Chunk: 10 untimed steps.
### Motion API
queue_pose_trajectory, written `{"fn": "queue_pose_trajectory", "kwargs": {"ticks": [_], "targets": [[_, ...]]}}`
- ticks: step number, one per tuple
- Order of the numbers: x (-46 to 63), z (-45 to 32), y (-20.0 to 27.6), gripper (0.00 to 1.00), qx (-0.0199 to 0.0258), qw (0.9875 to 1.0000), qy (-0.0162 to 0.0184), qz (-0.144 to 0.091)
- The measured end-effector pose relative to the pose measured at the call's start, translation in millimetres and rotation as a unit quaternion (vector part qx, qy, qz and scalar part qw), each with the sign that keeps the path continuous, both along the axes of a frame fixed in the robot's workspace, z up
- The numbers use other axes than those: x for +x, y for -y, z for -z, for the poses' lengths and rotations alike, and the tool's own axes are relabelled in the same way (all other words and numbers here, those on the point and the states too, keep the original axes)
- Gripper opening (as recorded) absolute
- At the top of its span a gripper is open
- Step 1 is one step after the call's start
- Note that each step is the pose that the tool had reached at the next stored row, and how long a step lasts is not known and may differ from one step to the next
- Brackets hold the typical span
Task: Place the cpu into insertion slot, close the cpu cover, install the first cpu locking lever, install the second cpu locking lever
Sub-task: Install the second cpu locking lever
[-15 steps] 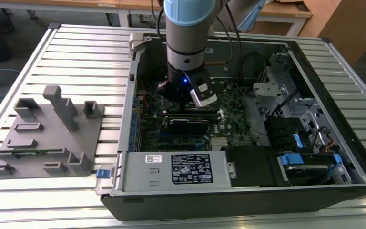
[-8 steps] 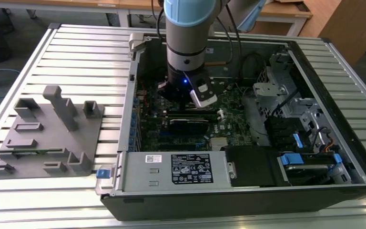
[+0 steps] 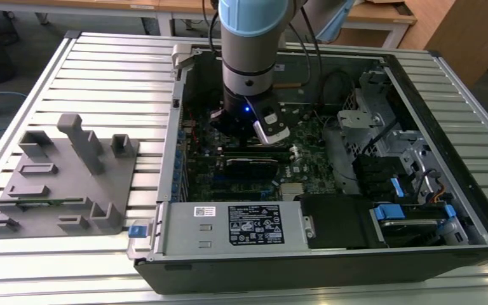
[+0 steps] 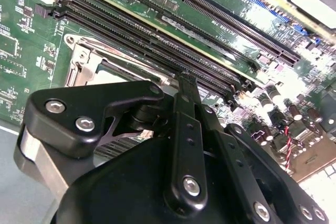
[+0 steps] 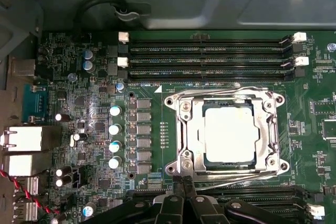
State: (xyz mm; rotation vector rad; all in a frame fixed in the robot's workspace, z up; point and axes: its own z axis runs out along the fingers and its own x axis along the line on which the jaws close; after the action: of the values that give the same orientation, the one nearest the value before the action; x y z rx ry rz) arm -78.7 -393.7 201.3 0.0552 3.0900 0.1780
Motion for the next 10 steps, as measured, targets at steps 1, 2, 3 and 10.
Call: {"fn": "queue_pose_trajectory", "kwargs": {"ticks": [1,2,3,10], "targets": [[0.0,0.0,0.0,0.10,0.0003,1.0000,0.0000,0.000],[-0.3,0.0,0.1,0.10,0.0010,1.0000,0.0000,0.000],[-0.6,0.1,0.2,0.10,0.0030,1.0000,0.0000,0.000],[-1.9,0.5,0.1,0.10,0.0212,0.9998,0.0000,0.000]]}}
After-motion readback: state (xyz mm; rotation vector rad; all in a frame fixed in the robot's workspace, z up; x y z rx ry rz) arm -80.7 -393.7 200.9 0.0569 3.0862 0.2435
